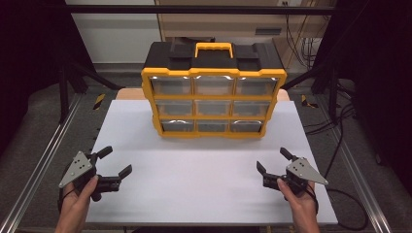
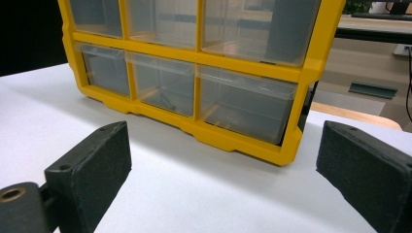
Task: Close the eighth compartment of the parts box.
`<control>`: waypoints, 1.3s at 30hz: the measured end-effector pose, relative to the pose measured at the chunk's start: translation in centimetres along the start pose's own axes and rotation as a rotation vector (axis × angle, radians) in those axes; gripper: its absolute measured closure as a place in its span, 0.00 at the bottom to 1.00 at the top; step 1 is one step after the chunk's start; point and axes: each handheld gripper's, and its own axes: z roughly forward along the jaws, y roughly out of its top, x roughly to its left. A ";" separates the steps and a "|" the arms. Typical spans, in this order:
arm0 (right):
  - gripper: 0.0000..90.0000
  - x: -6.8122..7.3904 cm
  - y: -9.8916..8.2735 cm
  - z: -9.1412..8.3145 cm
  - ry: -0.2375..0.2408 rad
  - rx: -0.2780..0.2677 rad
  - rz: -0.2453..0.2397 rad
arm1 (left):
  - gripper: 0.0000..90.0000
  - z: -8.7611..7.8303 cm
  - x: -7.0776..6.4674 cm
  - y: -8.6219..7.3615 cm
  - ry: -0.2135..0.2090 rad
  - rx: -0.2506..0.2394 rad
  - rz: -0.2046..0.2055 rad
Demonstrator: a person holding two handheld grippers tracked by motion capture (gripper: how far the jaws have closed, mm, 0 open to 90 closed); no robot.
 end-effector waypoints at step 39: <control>0.05 0.9 -0.7 0.4 0.070 0.012 -0.038 | 0.03 0.6 0.9 -2.8 -0.033 0.009 0.007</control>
